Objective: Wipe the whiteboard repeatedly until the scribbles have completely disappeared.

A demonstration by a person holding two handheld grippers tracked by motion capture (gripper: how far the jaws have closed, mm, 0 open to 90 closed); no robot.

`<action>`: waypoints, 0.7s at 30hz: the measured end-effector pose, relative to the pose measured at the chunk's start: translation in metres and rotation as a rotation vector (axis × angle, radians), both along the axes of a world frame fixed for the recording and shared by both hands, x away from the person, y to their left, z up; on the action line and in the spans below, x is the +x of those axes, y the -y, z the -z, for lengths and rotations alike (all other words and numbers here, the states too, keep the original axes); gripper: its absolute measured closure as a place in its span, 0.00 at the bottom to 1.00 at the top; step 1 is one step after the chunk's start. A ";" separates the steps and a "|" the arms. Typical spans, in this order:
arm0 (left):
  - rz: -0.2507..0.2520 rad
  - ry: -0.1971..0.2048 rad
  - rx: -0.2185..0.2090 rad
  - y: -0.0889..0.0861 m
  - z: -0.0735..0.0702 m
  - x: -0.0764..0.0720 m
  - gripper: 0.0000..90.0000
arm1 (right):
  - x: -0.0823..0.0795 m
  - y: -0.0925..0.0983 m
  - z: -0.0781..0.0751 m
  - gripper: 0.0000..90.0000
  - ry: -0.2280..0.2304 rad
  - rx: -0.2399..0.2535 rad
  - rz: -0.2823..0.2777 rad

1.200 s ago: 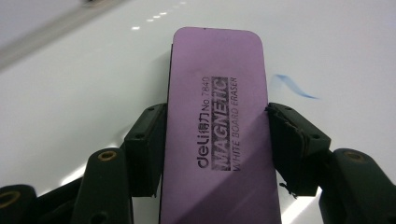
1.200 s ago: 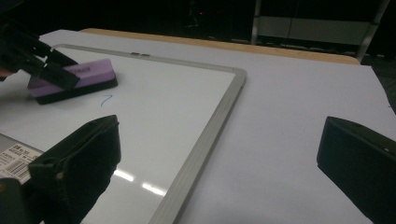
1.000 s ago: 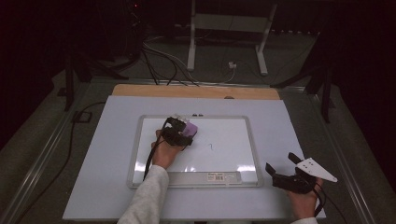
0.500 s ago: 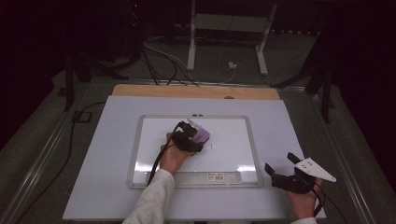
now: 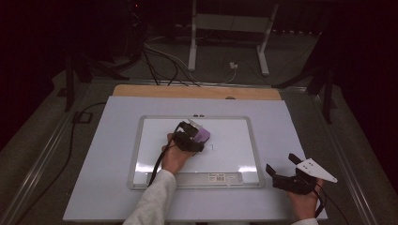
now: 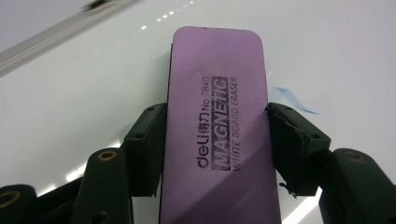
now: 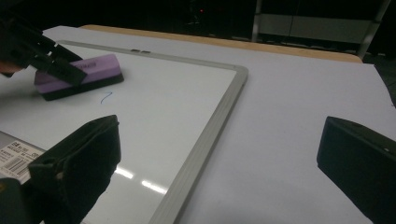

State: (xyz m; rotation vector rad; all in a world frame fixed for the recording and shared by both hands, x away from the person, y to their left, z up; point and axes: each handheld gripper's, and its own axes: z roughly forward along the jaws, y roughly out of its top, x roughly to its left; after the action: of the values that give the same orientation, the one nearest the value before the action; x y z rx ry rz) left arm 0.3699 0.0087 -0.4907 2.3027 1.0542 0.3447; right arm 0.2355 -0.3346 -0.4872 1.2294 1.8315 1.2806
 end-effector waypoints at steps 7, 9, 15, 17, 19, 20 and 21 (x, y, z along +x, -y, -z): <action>0.066 0.023 0.016 0.013 0.000 -0.013 0.47 | 0.000 0.000 0.000 0.00 0.001 0.001 -0.001; 0.019 0.024 0.020 0.005 0.000 -0.006 0.47 | 0.000 0.001 0.000 0.00 0.001 0.001 0.001; -0.099 -0.001 -0.003 -0.021 0.001 0.010 0.47 | 0.000 0.003 0.000 0.00 -0.001 0.005 0.005; -0.101 0.008 0.006 -0.020 0.001 0.009 0.47 | 0.000 0.002 0.000 0.00 -0.001 0.003 0.004; -0.080 -0.004 0.001 -0.015 0.000 0.006 0.47 | 0.000 0.001 0.000 0.00 -0.001 0.001 0.001; -0.068 -0.007 -0.005 -0.012 0.000 0.004 0.47 | 0.001 0.000 0.000 0.00 0.000 -0.001 -0.001; -0.054 0.000 0.003 -0.008 0.000 0.001 0.47 | 0.001 0.000 0.000 0.00 -0.001 -0.001 -0.002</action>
State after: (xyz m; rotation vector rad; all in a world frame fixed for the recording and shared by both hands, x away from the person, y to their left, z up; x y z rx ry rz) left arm 0.3713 0.0171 -0.4908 2.2802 1.1180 0.3672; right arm 0.2362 -0.3345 -0.4876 1.2277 1.8340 1.2801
